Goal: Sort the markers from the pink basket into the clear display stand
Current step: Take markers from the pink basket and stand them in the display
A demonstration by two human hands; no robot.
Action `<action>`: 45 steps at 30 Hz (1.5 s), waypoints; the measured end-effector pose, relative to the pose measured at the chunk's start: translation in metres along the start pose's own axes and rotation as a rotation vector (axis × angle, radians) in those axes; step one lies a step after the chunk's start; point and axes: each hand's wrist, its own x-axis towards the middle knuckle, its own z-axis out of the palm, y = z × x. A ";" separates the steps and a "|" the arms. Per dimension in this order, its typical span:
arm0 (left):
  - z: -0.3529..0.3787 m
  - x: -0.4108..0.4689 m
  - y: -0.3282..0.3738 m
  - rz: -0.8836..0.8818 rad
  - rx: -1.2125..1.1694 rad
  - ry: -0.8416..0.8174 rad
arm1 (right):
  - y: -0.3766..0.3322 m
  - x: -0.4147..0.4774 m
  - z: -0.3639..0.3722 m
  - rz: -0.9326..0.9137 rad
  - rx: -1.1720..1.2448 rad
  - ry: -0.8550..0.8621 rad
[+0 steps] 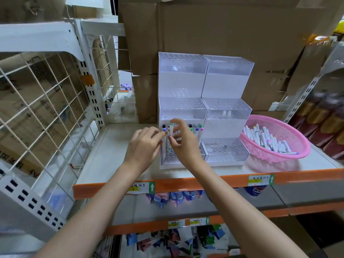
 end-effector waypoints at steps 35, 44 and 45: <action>-0.008 -0.005 -0.005 0.069 0.104 -0.144 | 0.000 -0.003 -0.006 -0.075 -0.288 -0.132; -0.010 0.022 0.013 0.033 0.061 -0.140 | 0.001 -0.002 -0.050 -0.183 -0.477 0.018; -0.009 0.027 0.018 0.041 0.056 -0.145 | 0.005 -0.001 -0.057 -0.201 -0.531 0.032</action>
